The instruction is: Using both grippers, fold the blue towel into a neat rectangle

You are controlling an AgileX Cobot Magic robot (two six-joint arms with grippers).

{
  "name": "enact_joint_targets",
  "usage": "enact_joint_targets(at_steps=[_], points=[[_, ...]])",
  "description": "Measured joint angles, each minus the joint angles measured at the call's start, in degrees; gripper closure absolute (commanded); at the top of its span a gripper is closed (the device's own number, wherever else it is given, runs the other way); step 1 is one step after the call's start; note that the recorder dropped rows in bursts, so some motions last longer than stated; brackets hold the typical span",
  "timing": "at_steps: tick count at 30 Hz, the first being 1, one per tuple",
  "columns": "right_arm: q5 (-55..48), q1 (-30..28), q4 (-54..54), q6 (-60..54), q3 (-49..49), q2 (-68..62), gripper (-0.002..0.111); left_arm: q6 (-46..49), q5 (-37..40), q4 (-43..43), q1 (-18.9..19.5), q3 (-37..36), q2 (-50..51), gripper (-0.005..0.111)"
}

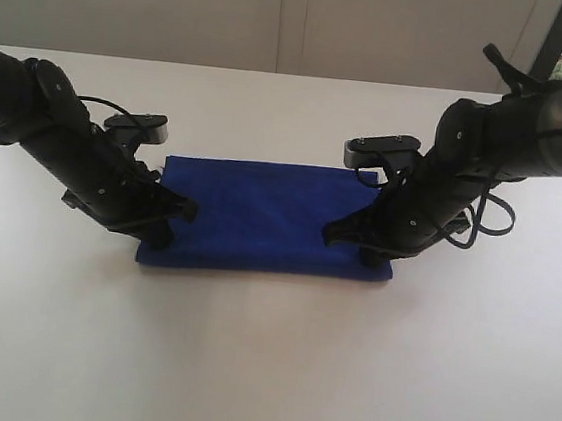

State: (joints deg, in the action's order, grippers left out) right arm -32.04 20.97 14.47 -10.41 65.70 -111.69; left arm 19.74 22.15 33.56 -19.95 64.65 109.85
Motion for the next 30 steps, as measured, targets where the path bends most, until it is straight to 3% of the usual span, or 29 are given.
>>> enact_joint_targets(at_steps=[30], points=[[-2.77, -0.32, 0.44, 2.85, 1.05, -1.7, 0.108, -1.28, 0.82, -0.96, 0.0, 0.0, 0.0, 0.107]])
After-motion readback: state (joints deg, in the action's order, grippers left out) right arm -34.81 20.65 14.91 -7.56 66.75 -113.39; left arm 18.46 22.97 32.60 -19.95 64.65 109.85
